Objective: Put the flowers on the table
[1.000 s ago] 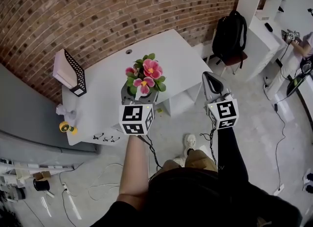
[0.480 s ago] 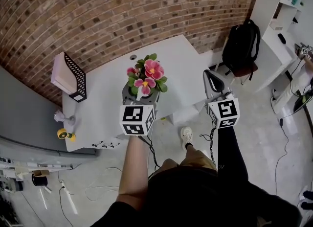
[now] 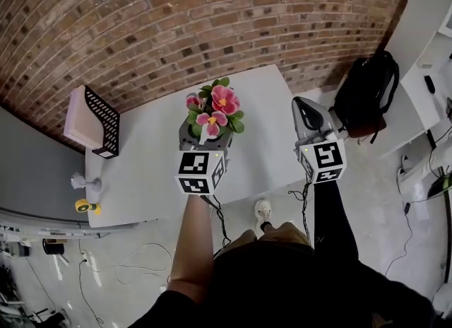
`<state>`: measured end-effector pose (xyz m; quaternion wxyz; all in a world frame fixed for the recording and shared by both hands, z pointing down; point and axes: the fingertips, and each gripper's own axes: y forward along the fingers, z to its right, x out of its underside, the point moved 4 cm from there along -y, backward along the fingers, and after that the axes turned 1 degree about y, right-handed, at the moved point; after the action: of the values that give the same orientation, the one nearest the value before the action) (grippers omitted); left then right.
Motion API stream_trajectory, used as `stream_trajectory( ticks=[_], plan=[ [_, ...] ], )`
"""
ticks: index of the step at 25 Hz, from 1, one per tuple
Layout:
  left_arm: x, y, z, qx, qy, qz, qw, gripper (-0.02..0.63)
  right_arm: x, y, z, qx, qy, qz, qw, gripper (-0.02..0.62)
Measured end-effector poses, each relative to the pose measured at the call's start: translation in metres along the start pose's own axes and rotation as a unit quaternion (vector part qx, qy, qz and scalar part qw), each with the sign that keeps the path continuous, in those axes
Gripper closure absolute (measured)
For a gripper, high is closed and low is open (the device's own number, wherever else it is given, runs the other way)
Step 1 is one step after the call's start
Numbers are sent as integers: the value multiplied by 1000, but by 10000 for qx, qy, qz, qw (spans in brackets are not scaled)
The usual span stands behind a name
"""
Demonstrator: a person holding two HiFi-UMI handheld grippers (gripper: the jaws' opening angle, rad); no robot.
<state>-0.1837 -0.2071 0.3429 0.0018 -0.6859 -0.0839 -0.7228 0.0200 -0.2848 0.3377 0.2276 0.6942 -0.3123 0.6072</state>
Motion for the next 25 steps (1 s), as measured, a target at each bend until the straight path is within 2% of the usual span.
stream_trajectory(
  ticks=[6, 11, 25],
  plan=[
    [2, 71, -3, -22, -45, -146, 9999, 264, 22, 50, 47, -101, 150, -53, 9998, 594],
    [7, 110, -5, -18, -86, -194, 9998, 264, 41, 76, 69, -157, 226, -99, 9996, 594],
    [15, 149, -13, -54, -131, -286, 9995, 264, 58, 114, 85, -275, 263, -198, 9991, 594]
  ],
)
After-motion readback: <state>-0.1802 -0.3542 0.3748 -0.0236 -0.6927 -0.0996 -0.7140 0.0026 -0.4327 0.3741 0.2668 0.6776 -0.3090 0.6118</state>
